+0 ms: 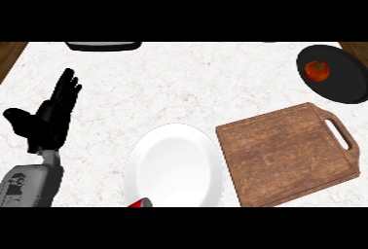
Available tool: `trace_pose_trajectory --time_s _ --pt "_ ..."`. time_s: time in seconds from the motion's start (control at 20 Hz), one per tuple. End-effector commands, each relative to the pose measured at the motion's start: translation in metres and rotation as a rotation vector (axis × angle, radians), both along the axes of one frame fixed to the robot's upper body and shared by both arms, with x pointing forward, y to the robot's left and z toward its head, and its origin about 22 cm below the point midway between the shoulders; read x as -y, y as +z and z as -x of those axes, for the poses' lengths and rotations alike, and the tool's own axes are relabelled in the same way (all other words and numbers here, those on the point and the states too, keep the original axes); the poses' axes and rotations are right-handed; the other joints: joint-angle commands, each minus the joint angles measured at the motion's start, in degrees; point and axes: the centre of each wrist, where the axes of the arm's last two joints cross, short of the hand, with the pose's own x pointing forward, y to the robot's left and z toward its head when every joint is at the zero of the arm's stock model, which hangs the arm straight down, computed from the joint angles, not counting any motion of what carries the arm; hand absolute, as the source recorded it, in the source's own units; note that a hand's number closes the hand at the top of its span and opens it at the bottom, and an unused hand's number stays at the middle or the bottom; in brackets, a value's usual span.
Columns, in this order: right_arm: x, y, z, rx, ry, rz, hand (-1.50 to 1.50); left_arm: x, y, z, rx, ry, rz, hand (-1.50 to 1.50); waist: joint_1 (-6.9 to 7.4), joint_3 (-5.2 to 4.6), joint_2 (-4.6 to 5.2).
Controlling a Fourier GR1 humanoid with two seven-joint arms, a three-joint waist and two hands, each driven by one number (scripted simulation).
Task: Pick the tomato from the cutting board and place it in the pan
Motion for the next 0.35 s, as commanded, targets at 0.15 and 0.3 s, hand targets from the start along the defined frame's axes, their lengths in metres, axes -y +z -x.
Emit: trace_pose_trajectory --time_s 0.15,0.3 --pt "-0.005 -0.012 0.030 -0.034 0.019 0.012 -1.50 0.006 -0.011 0.015 0.000 0.005 -0.009 0.00 -0.10 -0.03 -0.06" --pt "-0.025 -0.006 0.022 -0.076 0.016 0.028 -1.50 0.012 -0.011 -0.003 0.017 0.016 -0.003 0.00 -0.55 -0.09 -0.08"
